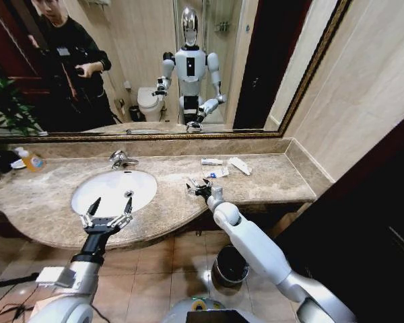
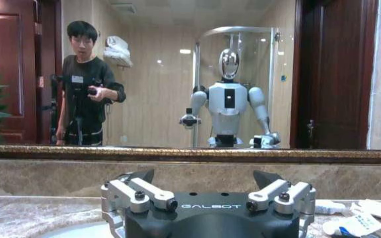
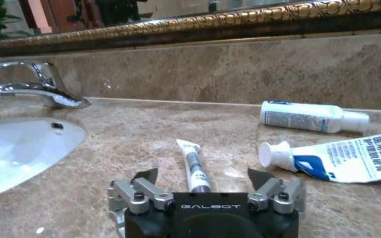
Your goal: Pick up the trash from the sink and place it in the trash bin.
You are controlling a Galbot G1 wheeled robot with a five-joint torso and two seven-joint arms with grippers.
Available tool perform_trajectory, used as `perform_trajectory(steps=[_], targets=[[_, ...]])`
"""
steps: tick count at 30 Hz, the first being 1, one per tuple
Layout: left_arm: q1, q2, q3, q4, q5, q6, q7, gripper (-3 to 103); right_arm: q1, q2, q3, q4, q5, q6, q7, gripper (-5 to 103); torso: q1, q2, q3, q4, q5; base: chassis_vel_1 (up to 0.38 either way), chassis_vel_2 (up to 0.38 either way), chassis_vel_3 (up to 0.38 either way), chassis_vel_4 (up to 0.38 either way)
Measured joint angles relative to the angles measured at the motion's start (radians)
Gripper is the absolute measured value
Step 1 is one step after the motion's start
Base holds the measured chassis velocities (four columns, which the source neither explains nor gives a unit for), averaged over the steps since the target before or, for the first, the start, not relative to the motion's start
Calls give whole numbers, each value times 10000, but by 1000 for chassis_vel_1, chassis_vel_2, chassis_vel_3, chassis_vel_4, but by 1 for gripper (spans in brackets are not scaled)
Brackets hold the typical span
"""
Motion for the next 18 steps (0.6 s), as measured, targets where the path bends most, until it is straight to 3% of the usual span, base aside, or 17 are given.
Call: perform_trajectory(steps=[1, 3, 6, 7, 9, 14, 18], targets=[[0, 0, 0, 0, 0, 0, 0, 100, 0, -9, 1, 0, 0, -5, 2, 94, 0, 0, 0, 0, 0, 0, 0, 0, 0], [0, 0, 0, 0, 0, 0, 0, 100, -17, -70, 15, 1, -21, -19, 22, 79, 0, 0, 0, 0, 1, 0, 0, 0, 0], [0, 0, 0, 0, 0, 0, 0, 100, -39, -92, 16, 0, -151, 75, -19, 73, 0, 0, 0, 0, 2, 0, 0, 0, 0], [0, 0, 0, 0, 0, 0, 0, 100, -66, -119, 15, -4, -276, 162, -83, 62, 0, 0, 0, 0, 1, 0, 0, 0, 0], [0, 0, -1, 0, 0, 0, 0, 100, -84, -128, 12, -4, -305, 173, -92, 62, 0, 0, 0, 0, 1, 0, 0, 0, 0], [0, 0, 0, 0, 0, 0, 0, 100, -180, -133, -2, -21, -360, 225, -120, 40, 0, 0, 0, 0, 1, 0, 0, 0, 0], [0, 0, 0, 0, 0, 0, 0, 100, -194, -124, -6, -74, -396, 254, -128, 30, 0, 0, 0, 0, 1, 0, 0, 0, 0]])
